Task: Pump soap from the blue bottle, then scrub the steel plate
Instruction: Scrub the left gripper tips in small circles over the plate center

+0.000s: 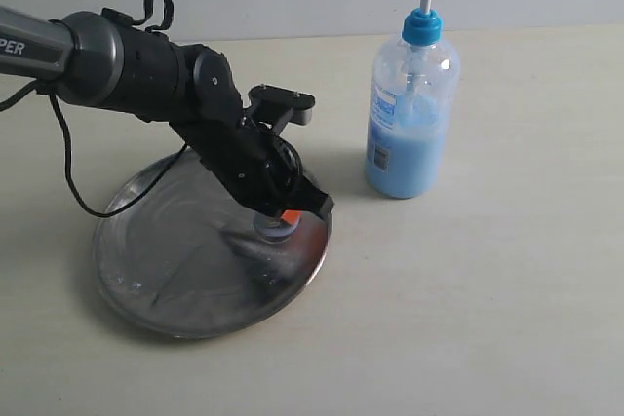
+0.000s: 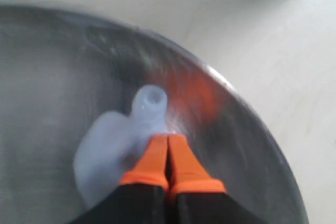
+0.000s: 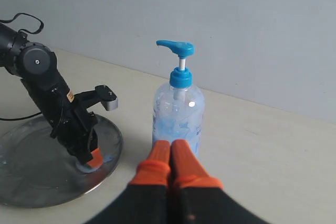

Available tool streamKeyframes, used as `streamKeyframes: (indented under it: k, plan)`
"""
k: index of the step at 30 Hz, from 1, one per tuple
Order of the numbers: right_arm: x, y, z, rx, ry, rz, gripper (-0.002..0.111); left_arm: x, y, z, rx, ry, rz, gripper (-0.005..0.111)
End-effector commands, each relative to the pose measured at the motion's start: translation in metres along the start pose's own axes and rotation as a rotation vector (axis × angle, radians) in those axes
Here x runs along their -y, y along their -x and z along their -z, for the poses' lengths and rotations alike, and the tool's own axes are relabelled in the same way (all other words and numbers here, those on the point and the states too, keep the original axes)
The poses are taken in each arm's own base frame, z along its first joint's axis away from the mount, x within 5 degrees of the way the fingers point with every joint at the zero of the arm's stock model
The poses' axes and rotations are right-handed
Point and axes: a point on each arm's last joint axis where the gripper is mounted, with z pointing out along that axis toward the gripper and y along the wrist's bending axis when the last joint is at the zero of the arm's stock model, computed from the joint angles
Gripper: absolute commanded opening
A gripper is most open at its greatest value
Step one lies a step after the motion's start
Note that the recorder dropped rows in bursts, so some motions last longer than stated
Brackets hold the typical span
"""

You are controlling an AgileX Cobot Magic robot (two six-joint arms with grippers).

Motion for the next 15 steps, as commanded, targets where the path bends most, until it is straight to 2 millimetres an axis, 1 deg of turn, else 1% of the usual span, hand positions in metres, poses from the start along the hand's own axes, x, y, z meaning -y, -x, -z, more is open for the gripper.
streamKeyframes:
  k: [1, 6, 15]
  plan:
    - [0.000, 0.000, 0.000, 0.012, -0.005, 0.000, 0.000, -0.003, -0.001, -0.009, 0.033, 0.027, 0.007, 0.000]
    - [0.000, 0.000, 0.000, 0.012, -0.005, 0.000, 0.000, -0.008, -0.001, -0.008, 0.026, 0.059, -0.047, 0.000]
    - [0.000, 0.000, 0.000, 0.012, -0.005, 0.000, 0.000, -0.035, -0.014, -0.001, -0.113, 0.046, 0.061, 0.000]
